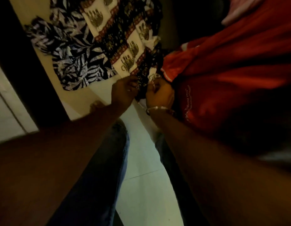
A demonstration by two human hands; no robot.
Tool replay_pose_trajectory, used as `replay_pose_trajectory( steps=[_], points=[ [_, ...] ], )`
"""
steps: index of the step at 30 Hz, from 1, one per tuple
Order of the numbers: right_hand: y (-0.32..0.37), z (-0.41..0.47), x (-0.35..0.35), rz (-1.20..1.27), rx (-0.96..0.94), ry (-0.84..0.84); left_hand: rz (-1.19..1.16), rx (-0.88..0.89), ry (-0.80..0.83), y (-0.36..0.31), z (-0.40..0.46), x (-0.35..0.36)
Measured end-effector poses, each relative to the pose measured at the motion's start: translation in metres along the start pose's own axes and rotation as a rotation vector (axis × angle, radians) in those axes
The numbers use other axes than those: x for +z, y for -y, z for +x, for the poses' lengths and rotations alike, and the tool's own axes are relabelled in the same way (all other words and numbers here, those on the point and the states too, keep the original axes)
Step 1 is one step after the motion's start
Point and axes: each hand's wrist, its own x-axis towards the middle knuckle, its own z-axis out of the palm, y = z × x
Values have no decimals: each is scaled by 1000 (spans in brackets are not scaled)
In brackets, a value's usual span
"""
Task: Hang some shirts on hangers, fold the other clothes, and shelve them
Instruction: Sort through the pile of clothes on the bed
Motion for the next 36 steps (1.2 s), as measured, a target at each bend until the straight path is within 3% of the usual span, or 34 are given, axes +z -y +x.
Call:
replay_pose_trajectory(
  steps=[2,5,7,10,16,17,21,26,30,33,36],
  points=[
    [23,-37,-27,91,-69,-22,51,151,36,-25,-38,-20],
    [98,-91,-116,181,-252,-107,-12,257,101,-110,-88,-72],
    [142,-117,-178,258,-353,-169,81,347,115,-165,-118,-104],
    [207,-145,-290,367,-434,-286,159,241,161,-263,-159,-153],
    [310,-174,-472,513,-599,-388,265,519,89,-412,-215,-183],
    [329,-178,-493,538,-653,-386,233,497,66,-431,-223,-180],
    [396,-179,-586,632,-772,-448,71,553,-191,-520,-252,-166],
    [434,-122,-685,671,-732,-563,115,676,-213,-641,-254,-151],
    [443,-46,-716,530,-653,-555,121,718,-233,-720,-248,-147],
    [417,-3,-704,337,-470,-446,209,697,-265,-728,-251,-144],
    [377,3,-670,205,-350,-348,279,597,-274,-693,-257,-145]
  ],
)
